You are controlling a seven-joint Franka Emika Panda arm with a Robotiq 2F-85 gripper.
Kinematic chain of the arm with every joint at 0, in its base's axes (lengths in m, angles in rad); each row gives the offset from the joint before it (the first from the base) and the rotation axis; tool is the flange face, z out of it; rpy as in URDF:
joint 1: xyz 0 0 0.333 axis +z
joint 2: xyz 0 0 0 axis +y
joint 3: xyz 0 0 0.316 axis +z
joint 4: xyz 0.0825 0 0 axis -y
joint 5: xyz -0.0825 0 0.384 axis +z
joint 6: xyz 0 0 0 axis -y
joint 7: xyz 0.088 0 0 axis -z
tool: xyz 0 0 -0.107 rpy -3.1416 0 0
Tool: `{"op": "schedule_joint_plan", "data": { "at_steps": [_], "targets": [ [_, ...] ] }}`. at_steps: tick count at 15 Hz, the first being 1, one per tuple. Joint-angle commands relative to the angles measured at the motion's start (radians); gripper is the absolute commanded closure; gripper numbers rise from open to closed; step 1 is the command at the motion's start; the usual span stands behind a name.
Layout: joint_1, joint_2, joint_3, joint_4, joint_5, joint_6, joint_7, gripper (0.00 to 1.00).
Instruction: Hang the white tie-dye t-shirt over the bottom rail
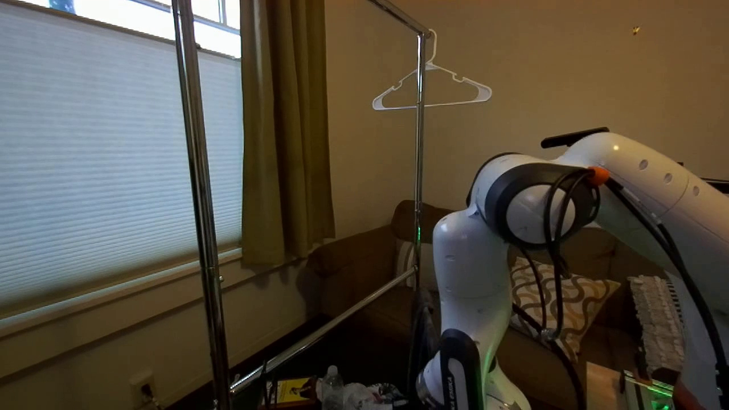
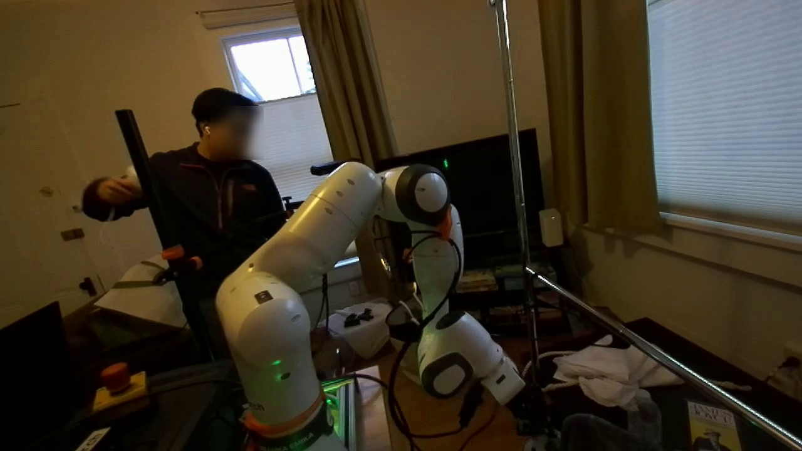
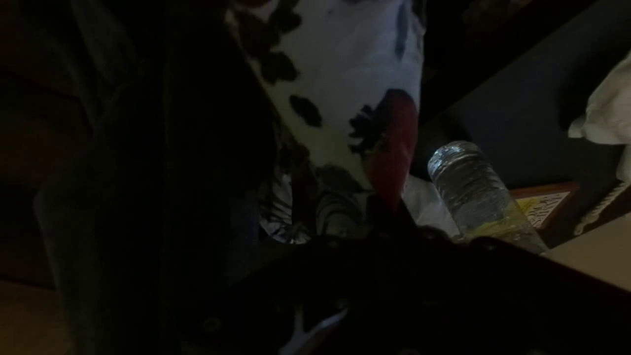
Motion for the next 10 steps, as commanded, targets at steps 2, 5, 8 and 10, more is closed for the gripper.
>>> {"op": "schedule_joint_plan", "data": {
  "at_steps": [2,5,8,10],
  "targets": [
    [-0.096,-0.003,0.091,0.018,0.040,0.020,-0.100,0.98],
    [-0.139,0.031,0.091,0.070,0.066,0.127,-0.087,1.00],
    [-0.212,-0.083,0.121,-0.081,0.035,0.341,-0.122,1.00],
    [-0.268,-0.169,0.158,-0.196,-0.006,0.463,-0.132,1.00]
  ]
}}
